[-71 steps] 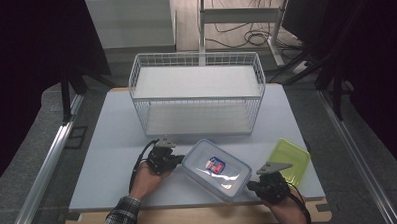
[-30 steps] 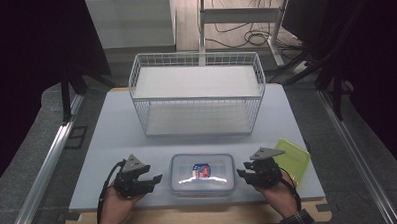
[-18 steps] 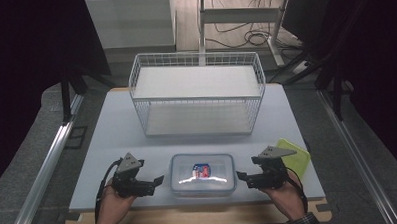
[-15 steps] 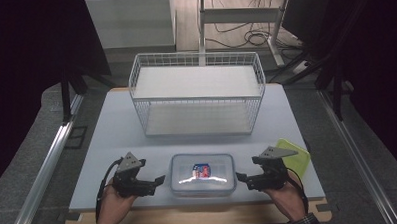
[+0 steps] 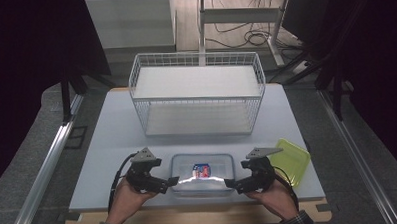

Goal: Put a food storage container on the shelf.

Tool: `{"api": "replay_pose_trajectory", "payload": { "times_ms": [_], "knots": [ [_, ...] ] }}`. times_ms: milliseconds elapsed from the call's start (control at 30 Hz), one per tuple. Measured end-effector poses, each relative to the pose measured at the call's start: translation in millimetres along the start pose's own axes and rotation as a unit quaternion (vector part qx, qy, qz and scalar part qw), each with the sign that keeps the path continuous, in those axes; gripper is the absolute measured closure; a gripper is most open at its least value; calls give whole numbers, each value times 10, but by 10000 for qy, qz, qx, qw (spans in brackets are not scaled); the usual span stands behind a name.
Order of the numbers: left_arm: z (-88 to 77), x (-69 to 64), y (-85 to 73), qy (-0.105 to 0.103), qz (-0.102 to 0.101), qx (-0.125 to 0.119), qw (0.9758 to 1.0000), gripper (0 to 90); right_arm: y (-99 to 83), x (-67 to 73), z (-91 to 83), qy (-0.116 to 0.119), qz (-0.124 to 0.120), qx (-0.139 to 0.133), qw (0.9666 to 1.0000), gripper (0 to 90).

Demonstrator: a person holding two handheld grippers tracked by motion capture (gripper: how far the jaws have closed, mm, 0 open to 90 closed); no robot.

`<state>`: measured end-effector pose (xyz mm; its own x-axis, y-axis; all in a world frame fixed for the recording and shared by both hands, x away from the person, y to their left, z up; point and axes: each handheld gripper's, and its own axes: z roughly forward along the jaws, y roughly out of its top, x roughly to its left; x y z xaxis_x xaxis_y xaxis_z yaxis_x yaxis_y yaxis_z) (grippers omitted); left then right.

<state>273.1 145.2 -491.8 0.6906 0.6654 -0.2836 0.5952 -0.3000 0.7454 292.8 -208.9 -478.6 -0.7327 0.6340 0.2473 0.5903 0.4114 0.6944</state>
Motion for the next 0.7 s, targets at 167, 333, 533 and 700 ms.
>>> {"api": "replay_pose_trajectory", "payload": {
  "times_ms": [167, 333, 533, 700],
  "knots": [
    [125, 61, 6, -286, -252, 137, 9992, 39, 32, -59, 98, 143, 239, 81, 9996, 45],
    [250, 112, -40, -800, -405, 346, 9954, 26, 31, -74, 212, 481, 534, 263, 9971, 47],
    [227, 109, -84, -980, -751, 498, 9911, 69, 11, -103, 213, 755, 883, 437, 9923, 117],
    [136, 116, -154, -1133, -1024, 461, 9872, 183, -18, -105, 144, 856, 1007, 479, 9901, 200]
  ]
}}
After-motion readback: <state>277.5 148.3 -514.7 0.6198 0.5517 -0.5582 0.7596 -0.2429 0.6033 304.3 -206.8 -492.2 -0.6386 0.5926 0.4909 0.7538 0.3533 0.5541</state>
